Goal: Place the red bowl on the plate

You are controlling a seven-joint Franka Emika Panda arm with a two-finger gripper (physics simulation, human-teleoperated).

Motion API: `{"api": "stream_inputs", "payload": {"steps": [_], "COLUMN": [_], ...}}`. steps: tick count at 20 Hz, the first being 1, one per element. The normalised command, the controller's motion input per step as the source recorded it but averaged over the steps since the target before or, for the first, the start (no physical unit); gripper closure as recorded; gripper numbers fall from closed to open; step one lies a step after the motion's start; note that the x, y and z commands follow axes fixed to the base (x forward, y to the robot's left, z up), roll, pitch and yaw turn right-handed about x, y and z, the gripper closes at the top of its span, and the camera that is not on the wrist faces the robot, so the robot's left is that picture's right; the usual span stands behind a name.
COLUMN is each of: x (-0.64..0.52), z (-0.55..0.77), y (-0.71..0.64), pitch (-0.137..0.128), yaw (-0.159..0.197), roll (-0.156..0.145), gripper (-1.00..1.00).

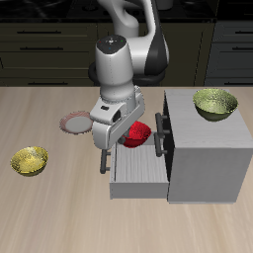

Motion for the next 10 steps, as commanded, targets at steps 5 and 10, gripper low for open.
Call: {"api": "stream_inputs", "payload": {"steps": [5,10], "x": [-0.1,-0.03], "z": [0.36,0.14], "y": [-0.11,-0.16], "pitch": [-0.019,0.02], "yaw": [-0.16,-0.246], "roll": [-0.016,-0.046], "gripper": [1.0,1.0]}}
